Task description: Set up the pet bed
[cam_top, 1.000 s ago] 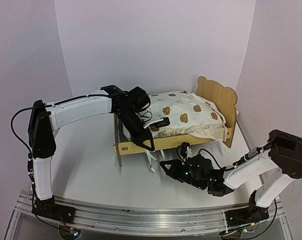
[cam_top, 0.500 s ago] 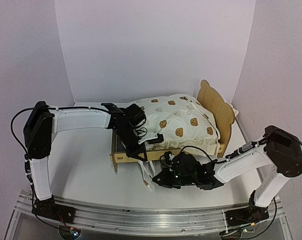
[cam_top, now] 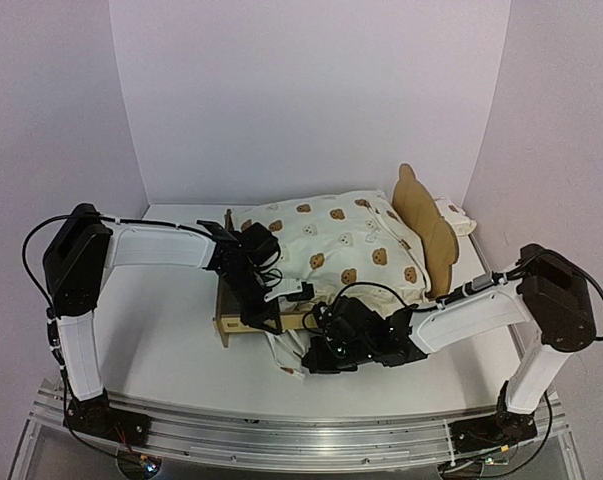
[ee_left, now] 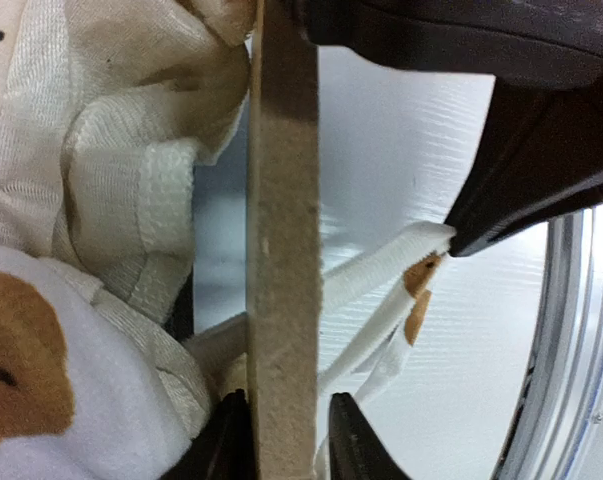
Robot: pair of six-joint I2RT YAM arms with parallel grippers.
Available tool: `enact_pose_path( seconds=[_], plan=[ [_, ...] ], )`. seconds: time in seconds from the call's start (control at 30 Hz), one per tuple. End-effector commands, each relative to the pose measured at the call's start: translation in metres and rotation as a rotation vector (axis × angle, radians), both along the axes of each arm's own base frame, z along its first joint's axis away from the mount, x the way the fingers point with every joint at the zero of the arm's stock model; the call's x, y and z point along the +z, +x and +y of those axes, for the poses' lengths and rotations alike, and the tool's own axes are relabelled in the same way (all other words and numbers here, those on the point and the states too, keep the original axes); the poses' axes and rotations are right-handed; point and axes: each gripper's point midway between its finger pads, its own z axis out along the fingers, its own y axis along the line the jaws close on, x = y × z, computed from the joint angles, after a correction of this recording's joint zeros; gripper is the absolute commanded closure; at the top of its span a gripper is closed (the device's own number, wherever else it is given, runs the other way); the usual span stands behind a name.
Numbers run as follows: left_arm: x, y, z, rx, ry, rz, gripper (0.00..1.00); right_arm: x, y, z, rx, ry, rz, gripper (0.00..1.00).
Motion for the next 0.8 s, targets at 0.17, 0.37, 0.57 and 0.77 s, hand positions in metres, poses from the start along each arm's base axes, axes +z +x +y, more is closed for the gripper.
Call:
enact_pose_path(
  seconds=[0.17,0.37,0.57,0.77],
  plan=[
    [0.071,-0.042,0.020,-0.153,-0.111,0.045,0.49,-0.016,-0.015,-0.034,0.081,-0.231,0.047,1.00],
    [0.099,-0.063,0.025,-0.230,-0.189,0.070,0.43,-0.005,-0.031,-0.054,0.204,-0.345,0.071,1.00],
    [0.096,-0.068,0.032,-0.219,-0.195,0.058,0.43,-0.002,-0.047,-0.056,0.297,-0.359,0.144,0.90],
    [0.095,-0.071,0.038,-0.213,-0.189,0.044,0.43,0.003,-0.056,-0.079,0.315,-0.407,0.155,0.63]
  ],
)
